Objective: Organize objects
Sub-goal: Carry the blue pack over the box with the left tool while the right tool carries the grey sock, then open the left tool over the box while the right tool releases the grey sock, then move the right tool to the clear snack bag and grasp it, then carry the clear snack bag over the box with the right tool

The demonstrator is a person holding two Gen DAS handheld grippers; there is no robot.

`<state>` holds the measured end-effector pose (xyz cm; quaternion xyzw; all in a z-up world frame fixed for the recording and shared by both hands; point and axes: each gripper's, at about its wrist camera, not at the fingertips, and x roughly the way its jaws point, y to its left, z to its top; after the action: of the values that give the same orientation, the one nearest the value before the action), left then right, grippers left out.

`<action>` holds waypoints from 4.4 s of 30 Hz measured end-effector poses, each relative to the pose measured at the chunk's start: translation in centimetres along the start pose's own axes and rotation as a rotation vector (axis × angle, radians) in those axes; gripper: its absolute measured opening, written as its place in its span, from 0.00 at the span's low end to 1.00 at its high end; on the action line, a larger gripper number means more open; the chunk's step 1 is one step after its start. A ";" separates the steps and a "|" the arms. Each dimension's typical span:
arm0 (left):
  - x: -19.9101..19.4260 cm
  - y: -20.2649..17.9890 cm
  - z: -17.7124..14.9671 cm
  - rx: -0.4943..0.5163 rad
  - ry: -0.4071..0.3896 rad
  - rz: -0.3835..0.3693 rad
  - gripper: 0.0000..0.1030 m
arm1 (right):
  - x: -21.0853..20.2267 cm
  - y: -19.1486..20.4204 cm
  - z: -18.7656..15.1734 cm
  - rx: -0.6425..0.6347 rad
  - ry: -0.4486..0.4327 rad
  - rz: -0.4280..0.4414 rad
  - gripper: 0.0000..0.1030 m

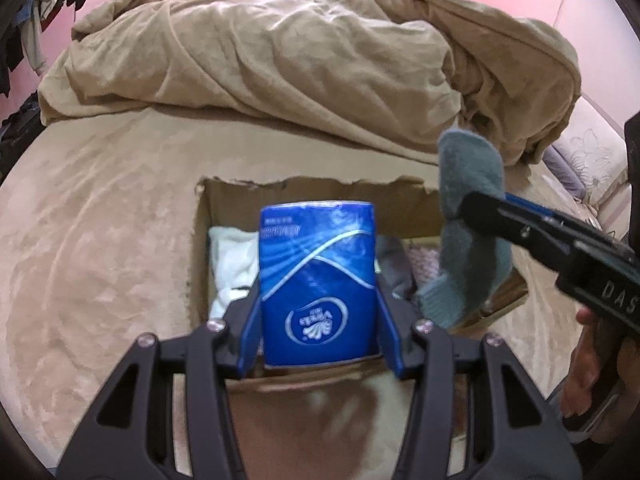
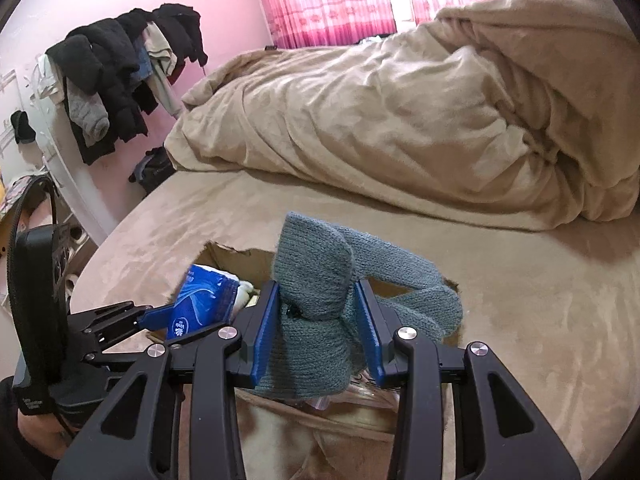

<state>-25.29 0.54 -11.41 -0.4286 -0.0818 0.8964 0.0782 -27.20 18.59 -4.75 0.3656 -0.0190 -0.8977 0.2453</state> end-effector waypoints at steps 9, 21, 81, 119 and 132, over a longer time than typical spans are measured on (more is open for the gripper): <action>1.8 -0.5 -0.3 0.030 0.007 0.054 0.50 | 3.1 -0.4 -2.0 0.018 0.054 0.014 0.39; 0.5 -0.8 -0.5 0.052 0.013 0.080 0.68 | 4.0 -1.6 -2.8 0.084 0.102 0.041 0.54; -9.8 1.0 -12.4 -0.062 0.001 0.103 0.81 | -5.7 1.3 -13.4 0.091 0.168 -0.141 0.71; -11.2 -2.1 -8.9 -0.006 0.019 0.050 0.81 | -9.1 1.2 -10.1 0.039 0.055 -0.129 0.52; -11.0 -2.8 -2.5 0.030 -0.077 0.039 0.81 | -9.4 -0.4 -5.0 0.035 0.003 -0.098 0.52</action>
<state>-16.30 1.15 -4.00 -0.3940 -0.0628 0.9147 0.0641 -18.28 23.93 -2.36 0.3716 -0.0162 -0.9076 0.1946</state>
